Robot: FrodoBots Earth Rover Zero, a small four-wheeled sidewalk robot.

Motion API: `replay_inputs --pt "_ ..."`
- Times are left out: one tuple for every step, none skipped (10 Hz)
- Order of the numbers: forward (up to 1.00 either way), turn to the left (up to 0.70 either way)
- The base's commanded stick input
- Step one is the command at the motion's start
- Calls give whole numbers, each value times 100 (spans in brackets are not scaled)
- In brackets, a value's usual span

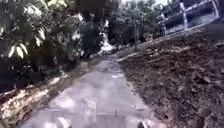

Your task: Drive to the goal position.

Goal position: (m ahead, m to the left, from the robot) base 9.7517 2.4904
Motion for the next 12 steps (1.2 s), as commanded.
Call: replay_inputs --pt "50 0" --pt "50 0" --pt "50 0" --pt "50 0" --pt "50 0" --pt "50 0" --pt "50 0" --pt "50 0" --pt "50 0" --pt "50 0" --pt "50 0" --pt "50 0"
